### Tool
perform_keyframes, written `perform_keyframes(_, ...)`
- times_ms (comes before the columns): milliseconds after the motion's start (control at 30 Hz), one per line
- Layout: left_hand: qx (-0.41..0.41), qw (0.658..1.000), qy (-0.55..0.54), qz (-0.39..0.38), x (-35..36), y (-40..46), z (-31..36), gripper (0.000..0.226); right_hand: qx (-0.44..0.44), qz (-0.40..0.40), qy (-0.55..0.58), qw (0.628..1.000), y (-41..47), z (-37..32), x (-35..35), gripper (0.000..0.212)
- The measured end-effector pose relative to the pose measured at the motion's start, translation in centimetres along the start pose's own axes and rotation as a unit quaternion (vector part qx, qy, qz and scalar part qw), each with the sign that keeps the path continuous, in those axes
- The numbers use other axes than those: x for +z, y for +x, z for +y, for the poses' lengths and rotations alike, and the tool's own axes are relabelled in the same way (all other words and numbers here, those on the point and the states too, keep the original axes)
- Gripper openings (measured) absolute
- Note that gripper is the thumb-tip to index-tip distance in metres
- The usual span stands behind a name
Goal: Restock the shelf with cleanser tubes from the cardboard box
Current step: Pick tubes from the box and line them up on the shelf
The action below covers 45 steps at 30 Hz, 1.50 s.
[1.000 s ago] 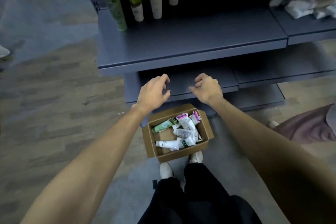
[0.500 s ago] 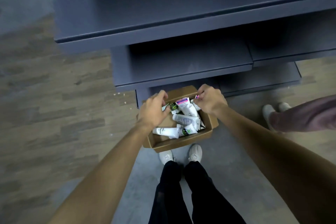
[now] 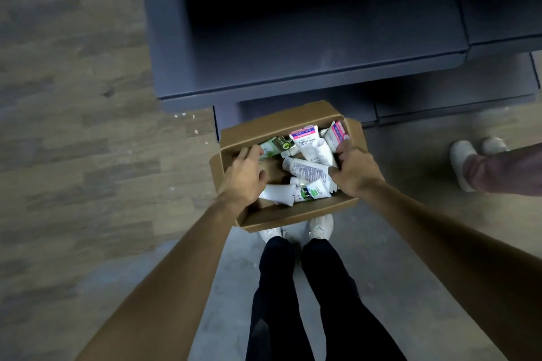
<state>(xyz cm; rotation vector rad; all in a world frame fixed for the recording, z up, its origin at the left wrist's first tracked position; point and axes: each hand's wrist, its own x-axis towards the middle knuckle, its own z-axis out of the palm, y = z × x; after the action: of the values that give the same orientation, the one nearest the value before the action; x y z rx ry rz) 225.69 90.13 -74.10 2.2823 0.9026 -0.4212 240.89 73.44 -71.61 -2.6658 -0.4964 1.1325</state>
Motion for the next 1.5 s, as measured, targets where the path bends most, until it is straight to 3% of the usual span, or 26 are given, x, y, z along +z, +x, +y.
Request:
perform_keyframes(200, -0.02, 0.999, 0.018, -0.033, 3.3, 3.2, -2.0, 0.052, 0.031, -0.033, -0.012, 0.999, 1.9, 2.6, 4.4, 0.041)
perform_keyframes(400, -0.024, 0.99, 0.11, -0.081, 6.4, 5.9, -4.0, 0.084, 0.066, 0.01, 0.024, 0.997, 3.1, 3.9, 7.1, 0.027)
perform_keyframes(567, 0.023, 0.986, 0.165, -0.021, 8.4, 7.2, -4.6, 0.07, 0.066, 0.011, 0.04, 0.997, 3.9, 4.9, 8.7, 0.029)
perform_keyframes(733, 0.01, 0.977, 0.212, -0.033, 9.7, 8.2, -4.8, 0.053, -0.03, 0.053, 0.071, 0.996, 4.5, 6.0, 9.5, 0.043)
perform_keyframes(833, 0.019, 0.968, 0.248, -0.021, 10.2, 8.5, -4.9, 0.051, -0.093, 0.024, 0.019, 0.995, 4.7, 6.6, 9.4, 0.053)
perform_keyframes(1000, 0.067, 0.953, 0.281, -0.088, 11.8, 8.1, -5.3, 0.054, -0.176, -0.032, -0.058, 0.982, 5.5, 7.8, 9.2, 0.05)
perform_keyframes(1267, 0.122, 0.91, 0.386, -0.091, 12.6, 8.9, -5.3, 0.045, -0.3, -0.059, -0.172, 0.936, 8.2, 7.3, 7.6, 0.054)
perform_keyframes(1400, 0.106, 0.897, 0.414, -0.111, 12.4, 9.0, -4.9, 0.034, -0.386, -0.036, -0.139, 0.911, 9.7, 5.4, 7.3, 0.034)
perform_keyframes(1500, 0.084, 0.912, 0.386, -0.11, 11.5, 8.7, -5.0, 0.027, -0.403, 0.002, -0.138, 0.905, 9.9, 3.1, 6.8, 0.025)
